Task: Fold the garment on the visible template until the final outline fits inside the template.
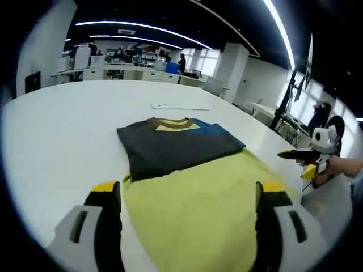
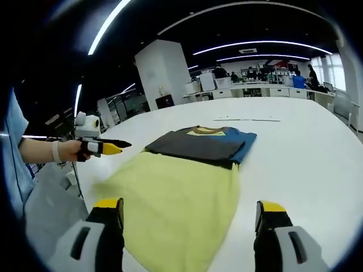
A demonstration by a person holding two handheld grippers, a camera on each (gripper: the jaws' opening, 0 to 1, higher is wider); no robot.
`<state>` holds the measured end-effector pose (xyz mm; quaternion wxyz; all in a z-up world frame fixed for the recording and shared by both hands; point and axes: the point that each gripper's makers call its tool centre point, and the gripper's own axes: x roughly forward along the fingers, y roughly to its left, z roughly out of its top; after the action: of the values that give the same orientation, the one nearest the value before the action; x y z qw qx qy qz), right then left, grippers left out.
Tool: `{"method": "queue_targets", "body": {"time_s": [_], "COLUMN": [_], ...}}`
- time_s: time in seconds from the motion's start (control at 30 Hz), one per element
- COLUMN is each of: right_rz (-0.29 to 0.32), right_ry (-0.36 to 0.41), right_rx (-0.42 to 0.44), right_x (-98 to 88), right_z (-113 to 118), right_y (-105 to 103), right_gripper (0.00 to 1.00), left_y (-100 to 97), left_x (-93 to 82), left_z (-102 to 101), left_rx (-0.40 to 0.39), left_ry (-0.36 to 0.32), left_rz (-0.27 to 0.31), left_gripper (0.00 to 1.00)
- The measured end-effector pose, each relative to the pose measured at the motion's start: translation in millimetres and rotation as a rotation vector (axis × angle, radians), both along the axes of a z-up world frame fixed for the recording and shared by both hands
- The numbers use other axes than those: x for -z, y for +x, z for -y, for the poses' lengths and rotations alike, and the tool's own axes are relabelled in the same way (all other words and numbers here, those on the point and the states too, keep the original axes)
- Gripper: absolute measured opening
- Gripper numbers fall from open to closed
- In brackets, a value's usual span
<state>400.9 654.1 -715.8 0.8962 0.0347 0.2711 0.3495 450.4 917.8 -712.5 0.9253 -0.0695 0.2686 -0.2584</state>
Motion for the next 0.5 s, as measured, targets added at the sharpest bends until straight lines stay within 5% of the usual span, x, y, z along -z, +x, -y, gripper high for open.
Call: {"method": "queue_targets", "body": {"time_s": [0.23, 0.5], "right_rz": [0.001, -0.029], "right_ry": [-0.003, -0.032], "right_rx": [-0.002, -0.012], "right_x": [-4.2, 2.8], "right_z": [3, 19], "right_y": [-2, -17], "right_gripper": [0.98, 0.94], "left_y": [-11.7, -35.6], "left_x": [3.0, 8.2], "left_z": [-7, -8], "left_rx": [-0.01, 0.074], "left_ry": [0.01, 0.062], "left_rz": [-0.017, -0.049], "left_gripper": [0.96, 0.93]}}
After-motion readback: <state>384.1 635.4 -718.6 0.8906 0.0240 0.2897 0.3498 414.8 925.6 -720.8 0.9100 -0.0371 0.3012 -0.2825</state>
